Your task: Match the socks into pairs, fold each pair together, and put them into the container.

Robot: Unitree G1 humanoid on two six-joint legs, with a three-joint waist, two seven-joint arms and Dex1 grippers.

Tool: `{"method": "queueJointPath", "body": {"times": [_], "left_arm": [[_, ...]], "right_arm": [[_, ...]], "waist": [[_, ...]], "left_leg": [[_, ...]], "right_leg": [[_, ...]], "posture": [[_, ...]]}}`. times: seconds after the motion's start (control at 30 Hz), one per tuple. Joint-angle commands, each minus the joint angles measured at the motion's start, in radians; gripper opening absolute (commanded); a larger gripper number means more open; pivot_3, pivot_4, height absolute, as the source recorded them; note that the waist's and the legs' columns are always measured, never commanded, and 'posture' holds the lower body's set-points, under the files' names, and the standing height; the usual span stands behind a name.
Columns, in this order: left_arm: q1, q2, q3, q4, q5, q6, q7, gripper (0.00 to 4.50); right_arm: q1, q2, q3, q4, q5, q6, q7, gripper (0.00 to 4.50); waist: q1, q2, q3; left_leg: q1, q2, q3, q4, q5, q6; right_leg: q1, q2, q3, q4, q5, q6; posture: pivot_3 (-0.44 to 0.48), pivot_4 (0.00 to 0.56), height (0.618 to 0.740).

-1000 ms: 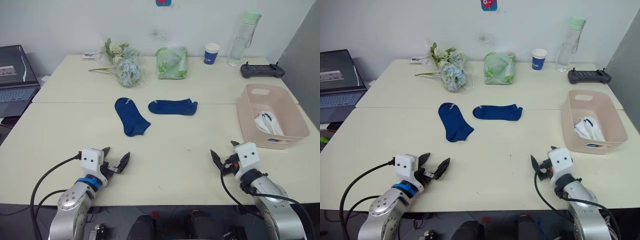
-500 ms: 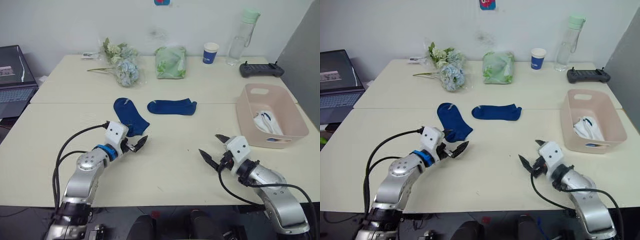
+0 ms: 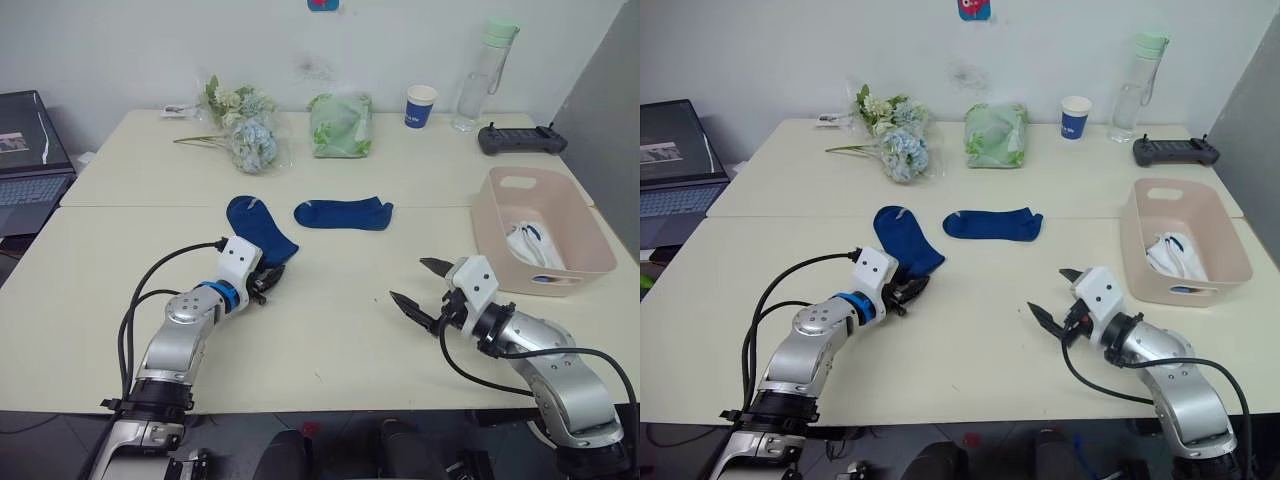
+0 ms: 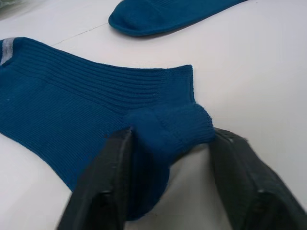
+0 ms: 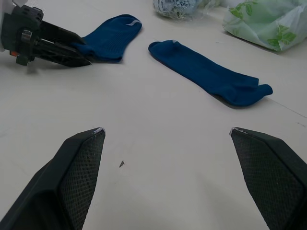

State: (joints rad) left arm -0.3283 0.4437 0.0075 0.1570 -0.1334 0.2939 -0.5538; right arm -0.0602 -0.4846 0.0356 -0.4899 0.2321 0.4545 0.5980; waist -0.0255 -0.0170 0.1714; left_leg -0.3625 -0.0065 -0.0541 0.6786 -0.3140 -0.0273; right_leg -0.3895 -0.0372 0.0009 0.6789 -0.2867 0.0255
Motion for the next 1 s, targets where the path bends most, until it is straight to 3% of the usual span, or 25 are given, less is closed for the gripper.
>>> {"method": "queueJointPath", "body": {"times": [0.03, 0.13, 0.17, 0.33, 0.53, 0.8, 0.9, 1.0], "left_arm": [[-0.026, -0.01, 0.035, 0.001, -0.023, 0.01, 0.017, 1.13], [-0.023, -0.009, 0.04, -0.014, -0.029, 0.018, 0.007, 0.13], [-0.018, -0.007, 0.041, -0.024, -0.032, 0.02, 0.002, 0.03], [0.016, 0.011, 0.036, -0.13, -0.092, 0.102, -0.066, 0.03], [0.059, 0.04, -0.02, -0.359, -0.29, 0.356, -0.232, 0.03], [-0.019, -0.016, -0.117, -0.376, -0.405, 0.528, -0.284, 0.03], [-0.046, -0.027, -0.122, -0.38, -0.437, 0.557, -0.298, 0.63], [-0.056, -0.023, -0.1, -0.395, -0.481, 0.578, -0.315, 1.51]], "right_arm": [[-0.026, 0.007, -0.005, -0.034, 0.01, 0.005, -0.018, 4.5], [-0.019, 0.005, -0.006, -0.039, 0.012, 0.006, -0.018, 4.5], [-0.014, 0.002, -0.005, -0.041, 0.011, 0.005, -0.016, 4.5], [-0.015, 0.0, -0.012, -0.035, 0.011, 0.0, -0.016, 4.5], [-0.036, -0.003, -0.018, -0.03, 0.014, 0.009, -0.016, 4.5], [-0.046, 0.009, -0.046, -0.039, 0.047, 0.038, -0.037, 4.5], [-0.037, -0.001, -0.055, -0.038, 0.044, 0.034, -0.037, 4.5], [-0.026, 0.001, -0.076, -0.043, 0.056, 0.043, -0.05, 4.5]], "waist": [[0.001, 0.0, 0.0], [0.001, 0.0, 0.0], [0.001, 0.0, 0.0], [0.0, 0.0, 0.0], [-0.001, 0.0, 0.0], [0.0, 0.0, 0.0], [0.0, 0.0, 0.0], [-0.002, 0.0, 0.0]], "left_leg": [[0.0, 0.0, 0.0, 0.0, 0.0, 0.0], [0.0, 0.0, 0.0, 0.0, 0.0, 0.0], [0.0, 0.0, 0.0, 0.0, 0.0, 0.0], [0.0, 0.0, 0.0, 0.0, 0.0, 0.0], [-0.001, 0.0, -0.001, 0.0, 0.0, 0.0], [-0.001, 0.0, -0.001, 0.0, 0.0, 0.0], [-0.001, 0.0, 0.0, 0.0, 0.0, 0.0], [0.0, 0.0, 0.0, 0.0, 0.0, 0.0]], "right_leg": [[0.0, 0.0, 0.0, 0.0, 0.0, 0.0], [0.0, 0.0, -0.001, 0.0, 0.0, 0.0], [0.0, 0.0, -0.001, -0.001, 0.0, 0.0], [0.0, 0.0, 0.0, 0.0, 0.0, 0.0], [0.0, 0.0, 0.0, 0.0, 0.0, 0.0], [0.0, 0.0, -0.001, 0.0, 0.0, 0.0], [0.0, 0.0, 0.0, 0.0, 0.0, 0.0], [0.0, 0.0, 0.0, 0.0, 0.0, 0.0]], "posture": [[0.0, 0.15, 0.74], [0.0, 0.15, 0.74], [0.0, 0.15, 0.74], [0.0, 0.15, 0.74], [0.0, 0.15, 0.74], [0.0, 0.15, 0.74], [0.0, 0.15, 0.74], [0.0, 0.15, 0.74]]}}
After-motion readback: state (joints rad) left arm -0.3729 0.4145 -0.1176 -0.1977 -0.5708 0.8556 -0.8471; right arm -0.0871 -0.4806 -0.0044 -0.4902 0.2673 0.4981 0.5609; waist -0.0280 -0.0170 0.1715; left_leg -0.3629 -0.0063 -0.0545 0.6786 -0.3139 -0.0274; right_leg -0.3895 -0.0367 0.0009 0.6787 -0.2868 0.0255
